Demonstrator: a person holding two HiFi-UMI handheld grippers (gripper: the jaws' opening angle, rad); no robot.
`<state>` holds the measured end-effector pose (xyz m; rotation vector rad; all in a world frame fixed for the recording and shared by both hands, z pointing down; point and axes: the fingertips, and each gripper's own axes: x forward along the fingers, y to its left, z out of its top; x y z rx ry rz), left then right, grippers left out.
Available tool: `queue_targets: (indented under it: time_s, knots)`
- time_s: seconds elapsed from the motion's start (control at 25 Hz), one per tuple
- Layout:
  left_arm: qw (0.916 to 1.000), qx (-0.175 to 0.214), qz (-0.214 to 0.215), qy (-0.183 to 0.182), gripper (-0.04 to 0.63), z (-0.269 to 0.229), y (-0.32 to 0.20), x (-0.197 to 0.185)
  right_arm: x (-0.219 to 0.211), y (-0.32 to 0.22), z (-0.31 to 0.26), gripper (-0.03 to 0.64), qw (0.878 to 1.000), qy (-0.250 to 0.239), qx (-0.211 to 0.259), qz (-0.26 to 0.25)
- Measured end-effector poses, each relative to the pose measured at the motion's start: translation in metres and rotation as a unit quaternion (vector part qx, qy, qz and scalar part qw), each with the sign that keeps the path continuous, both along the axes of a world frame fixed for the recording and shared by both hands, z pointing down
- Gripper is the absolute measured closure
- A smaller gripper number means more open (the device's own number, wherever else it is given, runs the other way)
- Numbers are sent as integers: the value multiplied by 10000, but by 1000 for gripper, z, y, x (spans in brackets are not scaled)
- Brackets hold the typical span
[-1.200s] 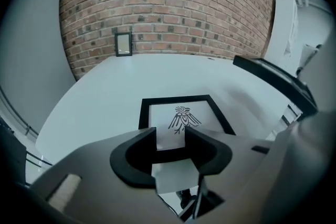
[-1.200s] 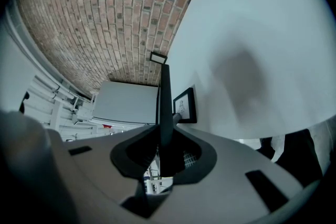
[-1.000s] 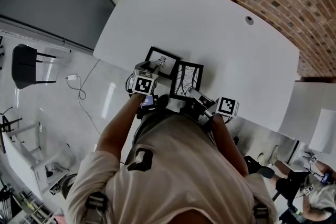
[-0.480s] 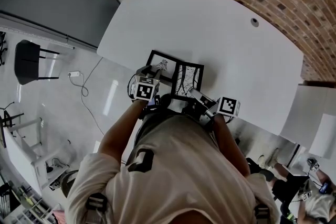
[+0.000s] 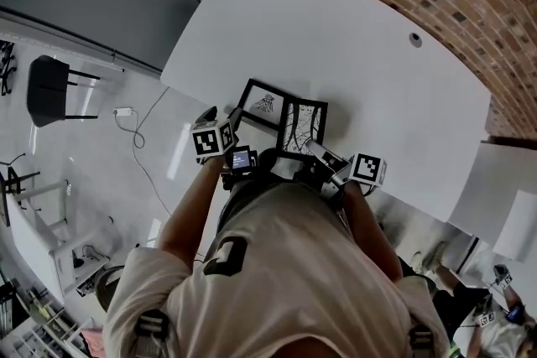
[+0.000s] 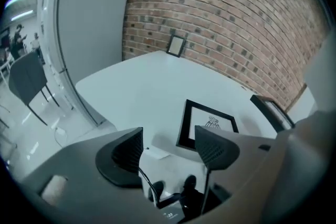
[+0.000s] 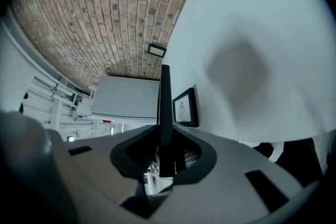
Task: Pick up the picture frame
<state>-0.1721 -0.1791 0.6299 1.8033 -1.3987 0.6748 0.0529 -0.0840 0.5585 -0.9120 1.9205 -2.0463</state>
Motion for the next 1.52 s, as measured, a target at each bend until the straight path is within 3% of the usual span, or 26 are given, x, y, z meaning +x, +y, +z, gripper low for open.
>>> queue_targets:
  time_s: [0.12,0.24,0.52,0.84,1.0,1.36,1.52]
  knots:
    - [9960,-418,-328,712,247,11,5,2,1,-2,1,560,10000,22,-39,-6]
    - [9877,-758,-567,1244,227,22,7,6,-1,-3,2,560,10000,41,-44,-42]
    - [9764,-968,-842,1735,225,31,2,9,-2,-3,2,563,9999,83,-88,-70]
    - [9733,-1134,-780,1835,224,45,-4,14,-4,-7,1,575,9999,142,-22,-2]
    - [9679,-1194,-773,2074,224,50,-6,18,-5,-10,-2,576,9999,90,129,6]
    - [9415,-1223,-634,3074,225,55,-9,28,-1,-9,-7,576,9998,78,144,141]
    - [9215,-1262,-720,3602,225,58,-7,31,0,-5,-4,577,9998,109,58,172]
